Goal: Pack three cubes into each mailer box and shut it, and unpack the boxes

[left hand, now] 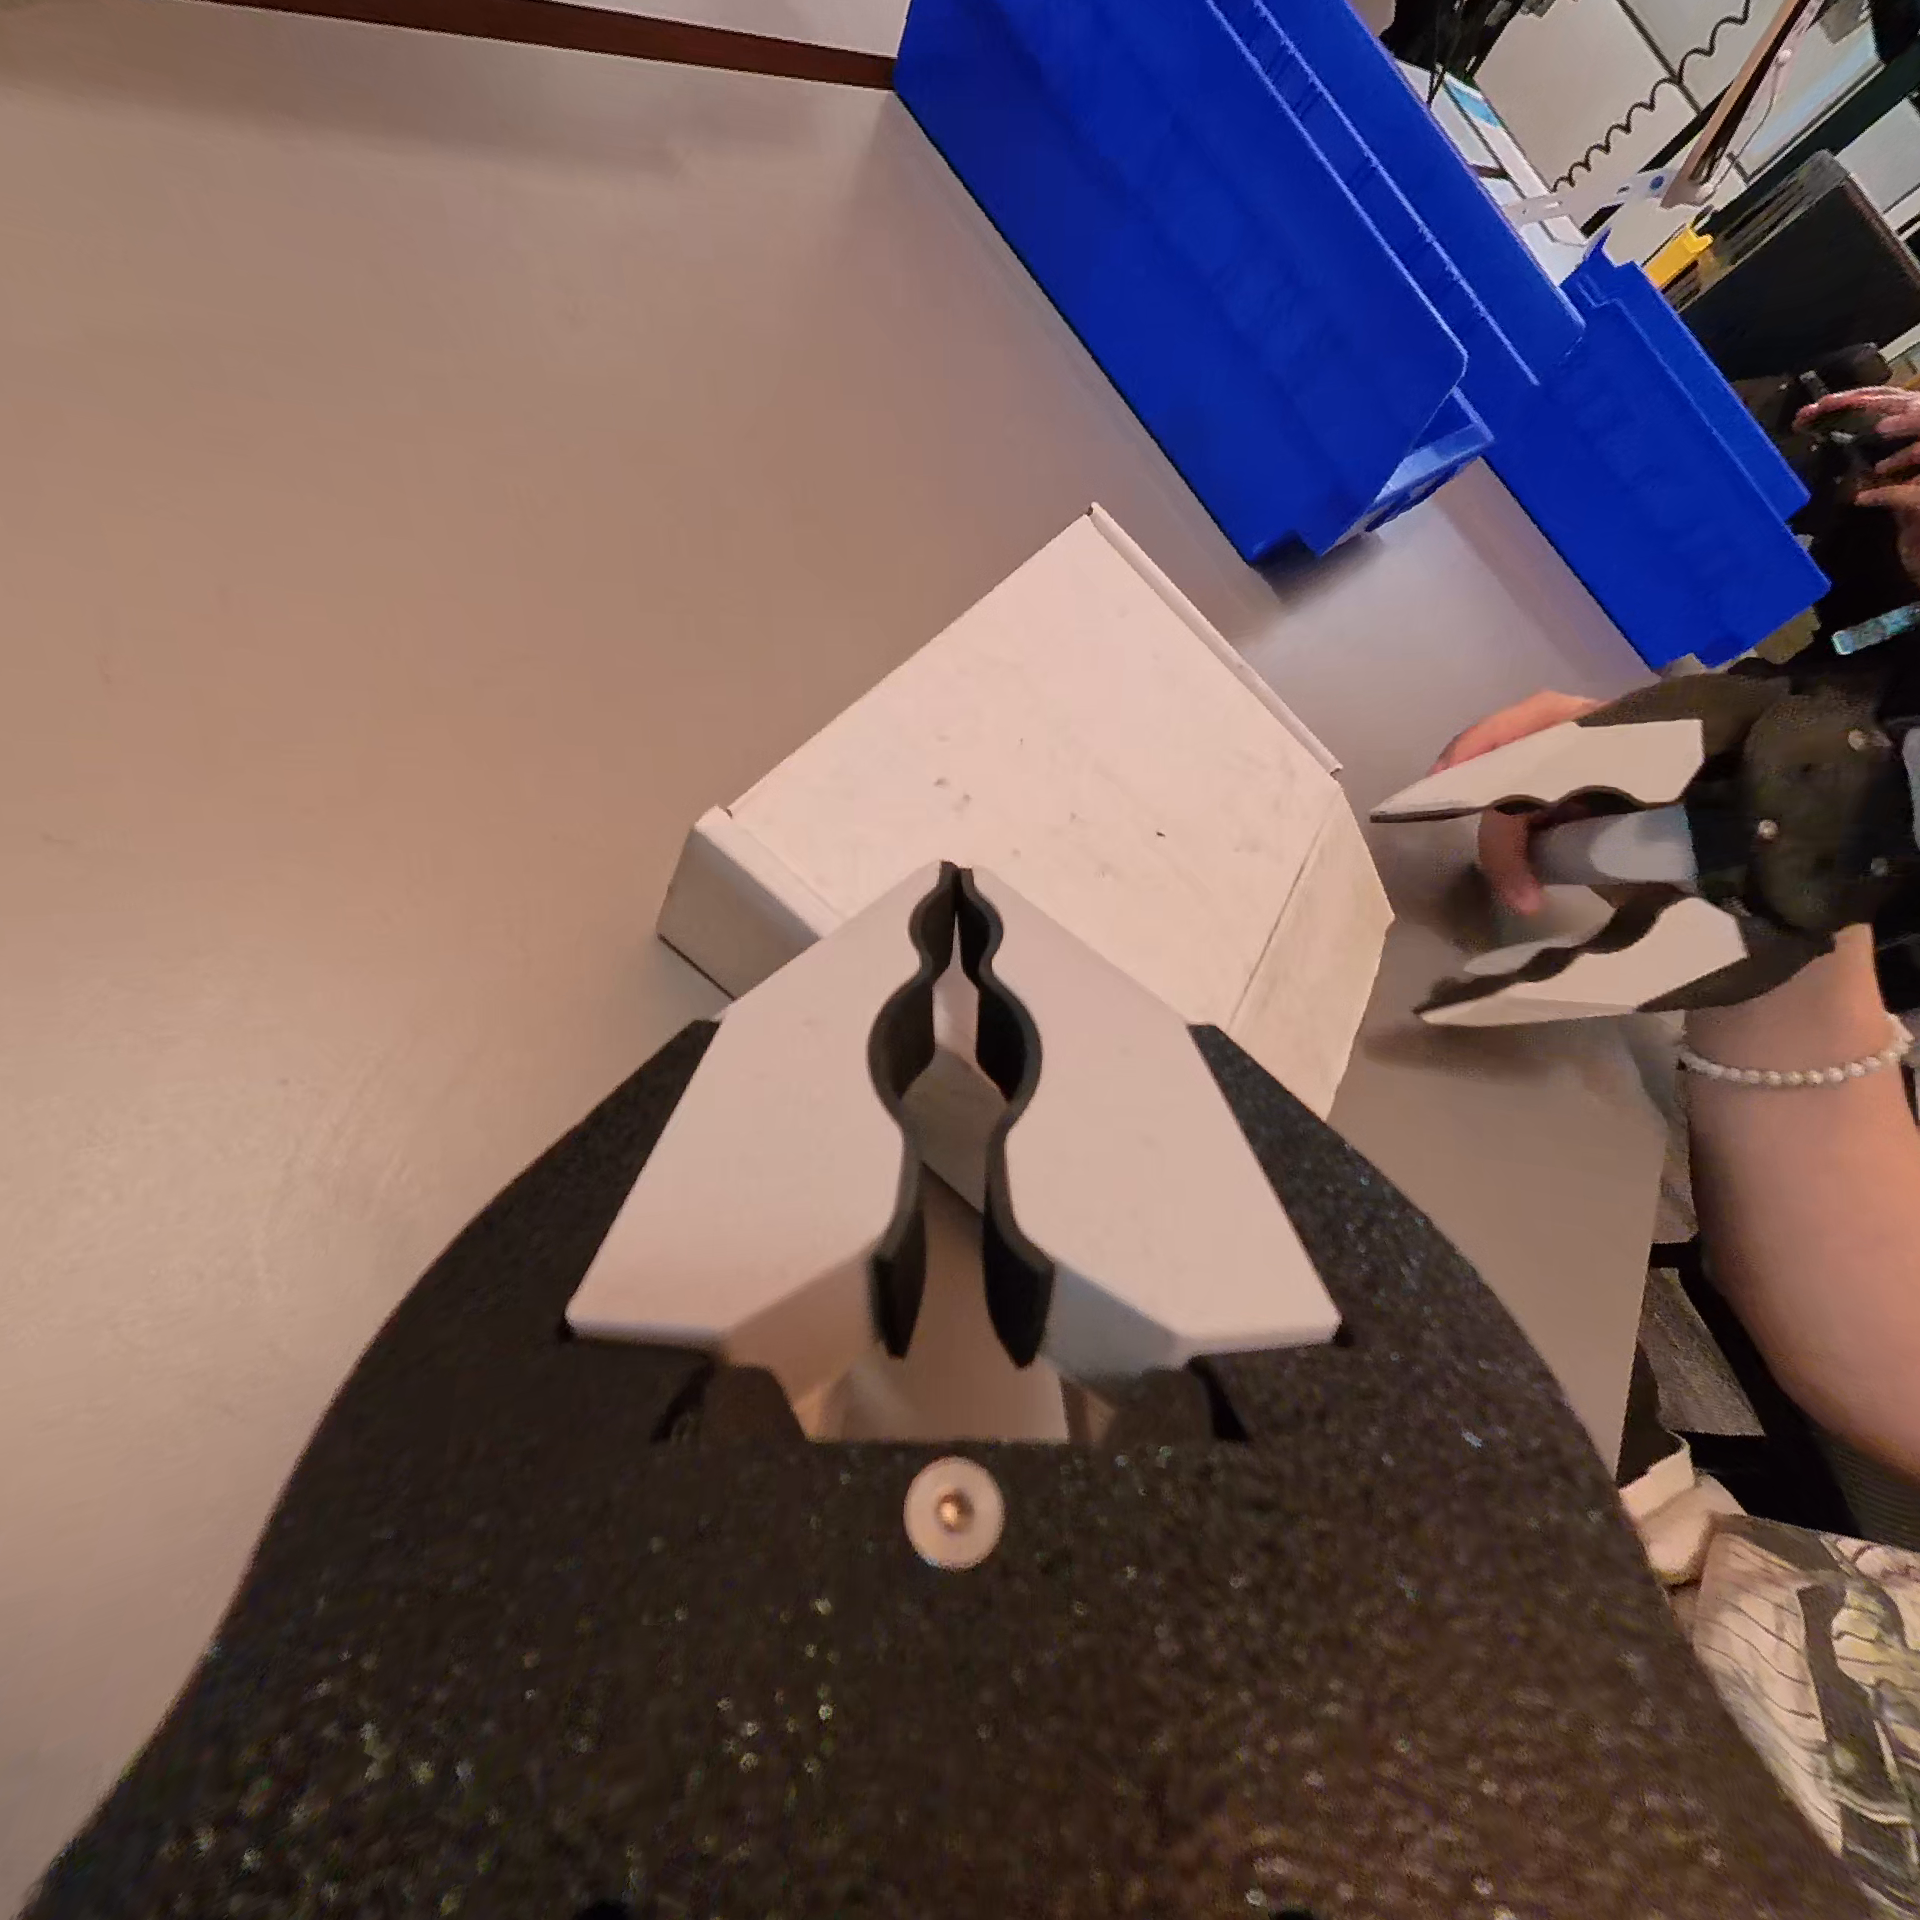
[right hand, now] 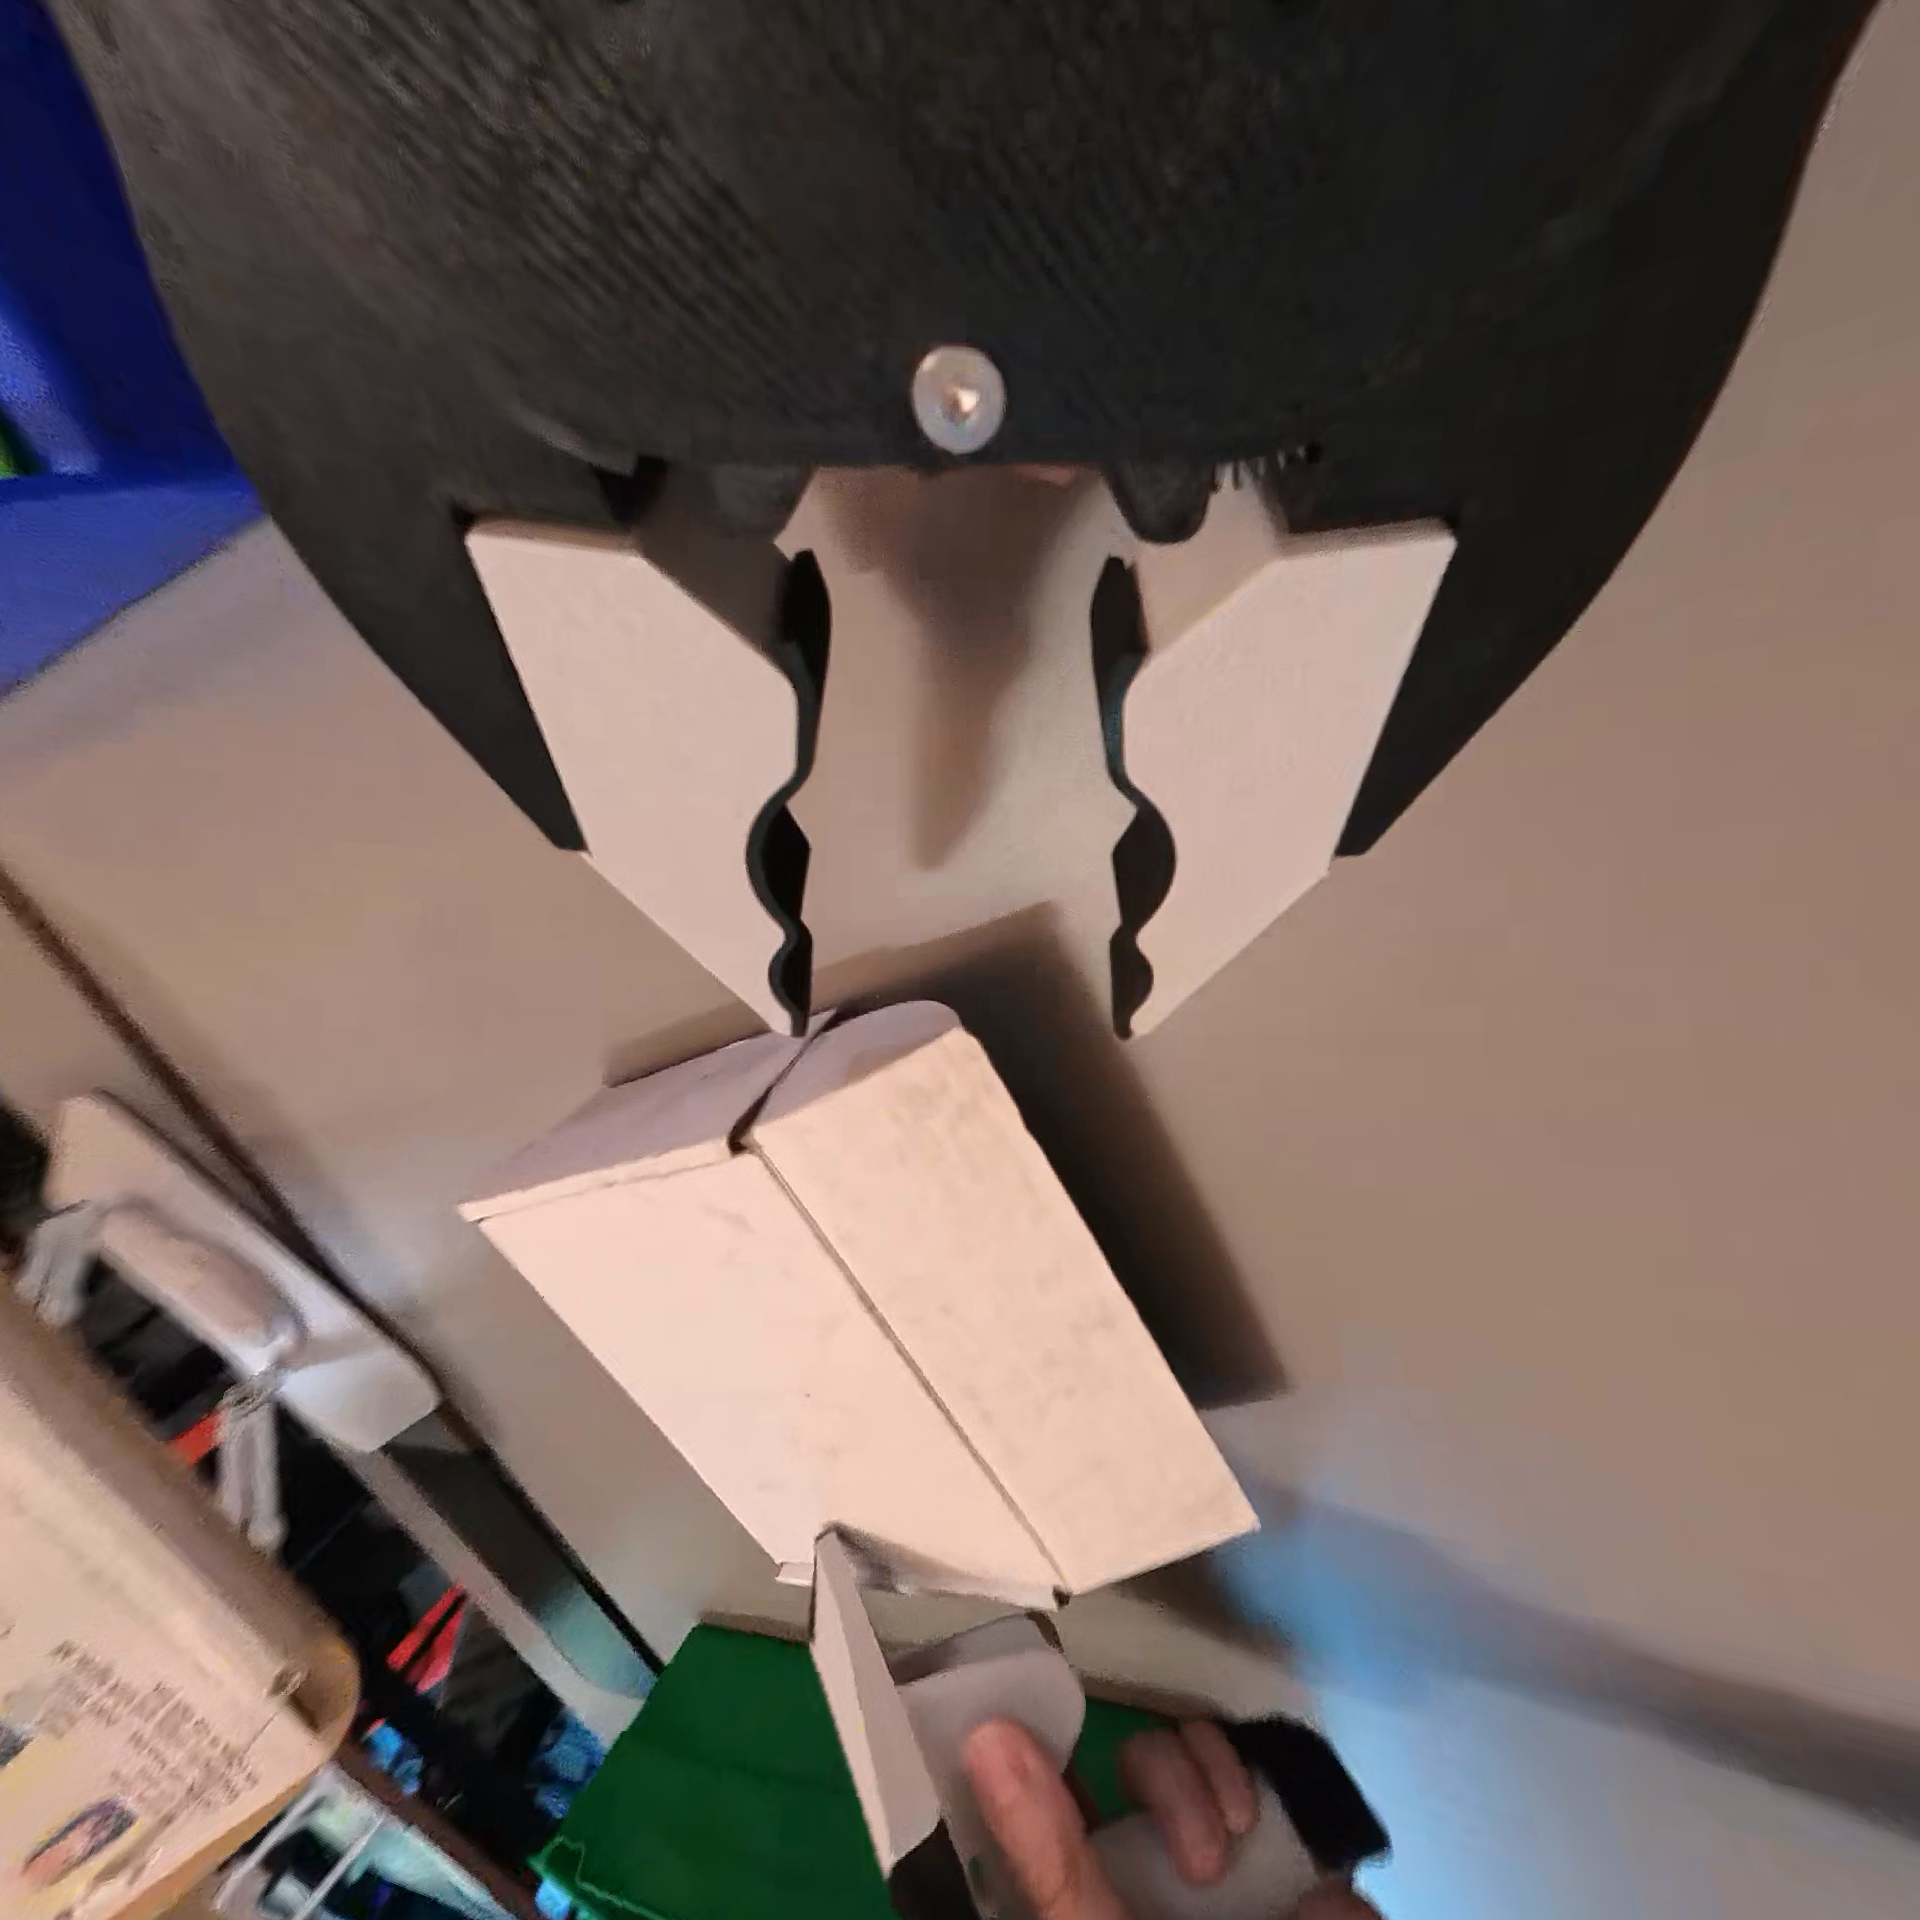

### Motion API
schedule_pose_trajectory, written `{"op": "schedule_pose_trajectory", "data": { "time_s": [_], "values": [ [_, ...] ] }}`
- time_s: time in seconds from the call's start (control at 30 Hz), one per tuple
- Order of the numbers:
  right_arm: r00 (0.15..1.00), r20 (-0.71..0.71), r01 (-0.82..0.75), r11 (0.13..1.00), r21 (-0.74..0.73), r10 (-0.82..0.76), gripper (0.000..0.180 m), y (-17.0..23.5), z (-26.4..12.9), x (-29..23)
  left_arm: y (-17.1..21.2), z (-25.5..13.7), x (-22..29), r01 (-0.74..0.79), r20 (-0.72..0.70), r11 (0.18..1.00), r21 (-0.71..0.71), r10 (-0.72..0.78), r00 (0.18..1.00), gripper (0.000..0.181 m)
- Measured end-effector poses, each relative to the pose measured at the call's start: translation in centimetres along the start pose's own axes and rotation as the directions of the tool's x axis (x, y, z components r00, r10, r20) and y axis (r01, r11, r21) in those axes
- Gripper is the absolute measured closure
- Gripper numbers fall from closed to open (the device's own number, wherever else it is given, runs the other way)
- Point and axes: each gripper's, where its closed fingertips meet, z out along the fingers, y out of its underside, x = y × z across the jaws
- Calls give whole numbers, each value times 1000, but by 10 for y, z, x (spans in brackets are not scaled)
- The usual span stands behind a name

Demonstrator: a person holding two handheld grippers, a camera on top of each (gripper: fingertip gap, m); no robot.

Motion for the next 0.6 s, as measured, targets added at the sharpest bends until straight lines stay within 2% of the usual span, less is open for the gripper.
{"op": "schedule_pose_trajectory", "data": {
  "time_s": [0.13,0.27,0.3,0.4,0.6],
  "values": [
    [945,101,-314,949,29,310,116,-13,4,2,0,0,0,-3,3,1000,4,3,1000,181],
    [817,56,-565,816,-122,574,112,4,15,10,0,0,0,-8,5,1000,1,8,1000,181],
    [804,34,-586,800,-126,594,118,7,18,13,0,0,0,-10,6,1000,2,10,1000,181],
    [794,82,-591,797,-125,602,141,3,23,5,0,0,0,-11,6,1000,4,11,1000,181],
    [787,98,-600,793,-110,609,142,3,23,4,0,0,0,-17,5,1000,3,17,1000,181]
  ]
}}
